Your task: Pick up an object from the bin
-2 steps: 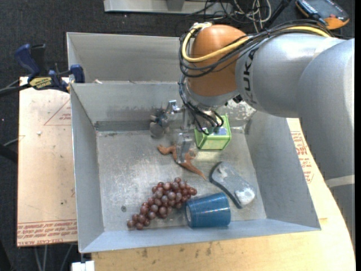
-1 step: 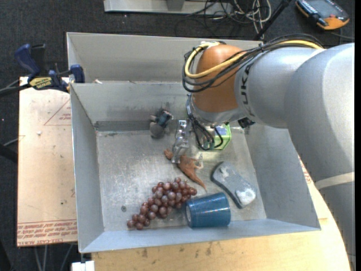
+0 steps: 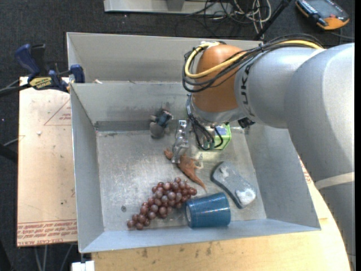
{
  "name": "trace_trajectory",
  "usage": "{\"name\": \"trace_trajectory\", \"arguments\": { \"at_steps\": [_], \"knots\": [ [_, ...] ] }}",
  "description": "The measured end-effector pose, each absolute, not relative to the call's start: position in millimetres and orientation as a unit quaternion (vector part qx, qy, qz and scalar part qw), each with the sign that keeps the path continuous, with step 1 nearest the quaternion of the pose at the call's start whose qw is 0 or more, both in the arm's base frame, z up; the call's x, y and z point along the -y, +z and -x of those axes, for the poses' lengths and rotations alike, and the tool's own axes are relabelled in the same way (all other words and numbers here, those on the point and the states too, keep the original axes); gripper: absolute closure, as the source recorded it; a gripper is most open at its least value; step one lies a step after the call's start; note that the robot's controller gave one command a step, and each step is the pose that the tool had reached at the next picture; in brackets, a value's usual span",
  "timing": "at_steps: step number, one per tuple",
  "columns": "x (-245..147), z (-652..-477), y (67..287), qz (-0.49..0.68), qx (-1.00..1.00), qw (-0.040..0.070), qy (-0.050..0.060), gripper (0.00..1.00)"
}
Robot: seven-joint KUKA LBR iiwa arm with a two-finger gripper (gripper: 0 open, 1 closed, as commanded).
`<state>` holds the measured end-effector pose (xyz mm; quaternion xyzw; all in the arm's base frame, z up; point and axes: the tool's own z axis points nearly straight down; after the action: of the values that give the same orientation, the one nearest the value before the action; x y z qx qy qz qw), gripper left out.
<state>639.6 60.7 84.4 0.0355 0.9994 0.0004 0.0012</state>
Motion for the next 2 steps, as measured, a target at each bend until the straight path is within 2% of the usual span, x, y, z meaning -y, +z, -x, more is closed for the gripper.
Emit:
{"name": "trace_trajectory", "arguments": {
  "at_steps": [1,2],
  "knots": [
    [-63,-628.2,114,-0.031,-1.0,-0.002,0.0,1.0],
    [-67,-628.3,144,-0.027,-1.0,0.003,0.001,1.0]
  ]
}}
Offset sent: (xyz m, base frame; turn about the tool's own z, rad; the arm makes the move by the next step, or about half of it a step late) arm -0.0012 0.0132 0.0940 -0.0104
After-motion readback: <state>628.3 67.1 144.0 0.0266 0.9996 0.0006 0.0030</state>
